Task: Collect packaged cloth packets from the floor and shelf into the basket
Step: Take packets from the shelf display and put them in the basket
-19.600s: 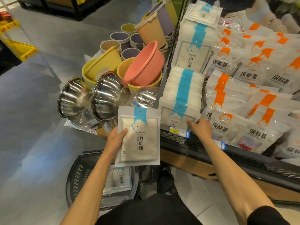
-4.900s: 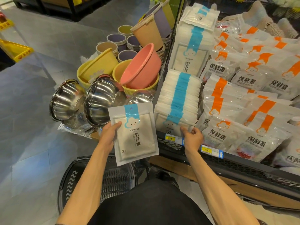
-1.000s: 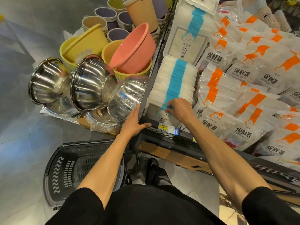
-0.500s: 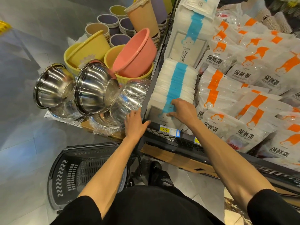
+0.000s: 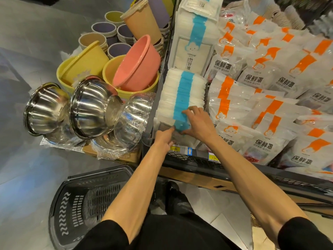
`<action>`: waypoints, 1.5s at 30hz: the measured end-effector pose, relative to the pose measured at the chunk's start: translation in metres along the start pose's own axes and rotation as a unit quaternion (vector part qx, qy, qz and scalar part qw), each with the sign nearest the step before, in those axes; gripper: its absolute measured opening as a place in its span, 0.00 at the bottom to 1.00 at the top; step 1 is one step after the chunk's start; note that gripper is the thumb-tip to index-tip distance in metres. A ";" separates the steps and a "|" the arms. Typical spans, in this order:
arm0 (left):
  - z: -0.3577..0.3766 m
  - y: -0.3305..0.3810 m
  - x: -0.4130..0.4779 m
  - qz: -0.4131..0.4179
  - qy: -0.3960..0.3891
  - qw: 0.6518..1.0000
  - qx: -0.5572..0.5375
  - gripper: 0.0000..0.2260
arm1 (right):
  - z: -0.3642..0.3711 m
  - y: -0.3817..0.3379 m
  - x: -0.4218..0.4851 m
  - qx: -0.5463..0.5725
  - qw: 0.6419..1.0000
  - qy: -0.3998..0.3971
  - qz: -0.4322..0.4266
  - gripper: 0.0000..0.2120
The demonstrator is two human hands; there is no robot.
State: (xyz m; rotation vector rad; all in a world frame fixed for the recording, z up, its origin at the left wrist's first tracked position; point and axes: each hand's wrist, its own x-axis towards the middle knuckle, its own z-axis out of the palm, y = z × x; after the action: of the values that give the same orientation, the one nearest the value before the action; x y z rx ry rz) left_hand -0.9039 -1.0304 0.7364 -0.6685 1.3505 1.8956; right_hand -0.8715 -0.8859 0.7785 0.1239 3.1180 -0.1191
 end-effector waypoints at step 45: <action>0.025 -0.023 0.031 -0.018 0.062 0.976 -0.210 0.37 | 0.035 0.027 0.019 -0.063 0.998 -0.015 -0.010 0.59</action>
State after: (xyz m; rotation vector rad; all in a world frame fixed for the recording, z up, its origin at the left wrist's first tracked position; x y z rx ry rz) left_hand -0.9052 -0.9941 0.7075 -1.0254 1.0045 2.1613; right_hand -0.8877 -0.8598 0.7415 0.0881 3.0867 0.0734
